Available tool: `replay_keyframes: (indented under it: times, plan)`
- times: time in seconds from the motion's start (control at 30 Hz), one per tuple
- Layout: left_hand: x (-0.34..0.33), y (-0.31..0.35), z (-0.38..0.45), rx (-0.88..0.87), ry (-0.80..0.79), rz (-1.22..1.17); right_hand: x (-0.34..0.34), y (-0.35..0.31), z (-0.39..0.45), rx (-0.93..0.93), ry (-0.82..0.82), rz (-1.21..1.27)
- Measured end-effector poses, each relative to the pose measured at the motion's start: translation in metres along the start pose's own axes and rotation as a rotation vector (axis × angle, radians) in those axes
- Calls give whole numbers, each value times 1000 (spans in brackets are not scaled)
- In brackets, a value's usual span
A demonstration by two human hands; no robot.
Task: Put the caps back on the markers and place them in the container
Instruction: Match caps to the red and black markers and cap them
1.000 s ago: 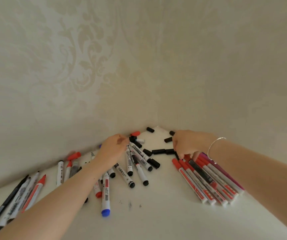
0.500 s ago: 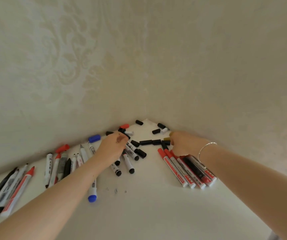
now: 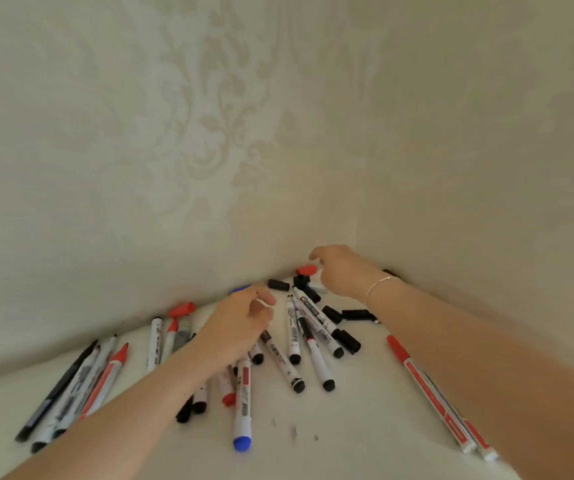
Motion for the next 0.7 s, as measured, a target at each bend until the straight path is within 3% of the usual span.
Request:
replay_keyframes:
  times: [0.13,0.37,0.57,0.7]
  plan:
    - [22,-20,2,18,44,-5,-25,0,39,96,-117,-218]
    - [53,-48,11,60,125,62,-32,10,61,88,-106,-395]
    - [80,-74,10,124,206,99,-6,4,63,3,63,-302]
    - [89,-85,4,162,235,102,2,-26,60,52,107,-138]
Point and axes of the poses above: each hand's wrist, its own z-axis towards the middle knuckle, its own x-axis out of the back of the hand, y = z × x, the point moved 3 cm from there along z, towards the middle knuckle, and after that the axes turned 13 degrees about x, right-handed, at the moved point
